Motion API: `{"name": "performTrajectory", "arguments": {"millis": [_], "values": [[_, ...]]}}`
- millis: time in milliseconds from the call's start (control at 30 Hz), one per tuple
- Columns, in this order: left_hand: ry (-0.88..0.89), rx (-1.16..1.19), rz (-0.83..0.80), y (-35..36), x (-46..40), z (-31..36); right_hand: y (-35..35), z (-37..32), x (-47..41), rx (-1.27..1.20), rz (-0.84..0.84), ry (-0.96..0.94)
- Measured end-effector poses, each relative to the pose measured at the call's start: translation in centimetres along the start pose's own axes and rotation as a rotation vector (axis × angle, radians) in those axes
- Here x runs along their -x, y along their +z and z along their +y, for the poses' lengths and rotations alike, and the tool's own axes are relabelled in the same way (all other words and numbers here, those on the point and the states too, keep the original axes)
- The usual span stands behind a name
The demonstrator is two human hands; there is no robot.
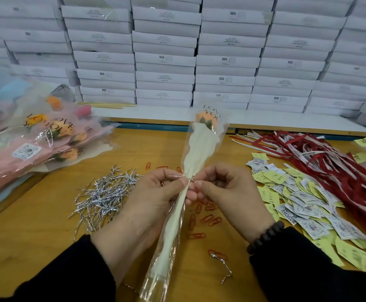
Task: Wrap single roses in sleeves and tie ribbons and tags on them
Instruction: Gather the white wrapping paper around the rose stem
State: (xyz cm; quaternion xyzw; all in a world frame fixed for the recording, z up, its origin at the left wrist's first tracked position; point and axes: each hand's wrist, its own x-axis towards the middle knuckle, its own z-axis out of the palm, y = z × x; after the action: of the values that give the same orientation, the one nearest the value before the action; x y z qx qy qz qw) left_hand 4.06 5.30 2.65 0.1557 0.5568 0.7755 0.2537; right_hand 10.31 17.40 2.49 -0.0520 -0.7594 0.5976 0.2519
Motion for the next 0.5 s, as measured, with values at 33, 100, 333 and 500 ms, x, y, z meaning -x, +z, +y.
{"name": "performTrajectory", "arguments": {"millis": [33,100,333,500], "values": [[-0.006,0.003,-0.009,0.05,0.04,-0.1,0.03,0.01,0.01,0.036,0.023,-0.014],[-0.01,0.001,-0.027,0.19,0.13,-0.31,0.15,0.02,0.04,0.104,0.065,-0.031],[-0.009,-0.007,0.011,0.33,0.04,-0.62,0.72,0.22,0.3,0.067,0.067,0.015],[-0.043,0.041,0.017,0.28,-0.01,-0.66,0.49,0.94,0.05,-0.183,0.093,0.234]]}}
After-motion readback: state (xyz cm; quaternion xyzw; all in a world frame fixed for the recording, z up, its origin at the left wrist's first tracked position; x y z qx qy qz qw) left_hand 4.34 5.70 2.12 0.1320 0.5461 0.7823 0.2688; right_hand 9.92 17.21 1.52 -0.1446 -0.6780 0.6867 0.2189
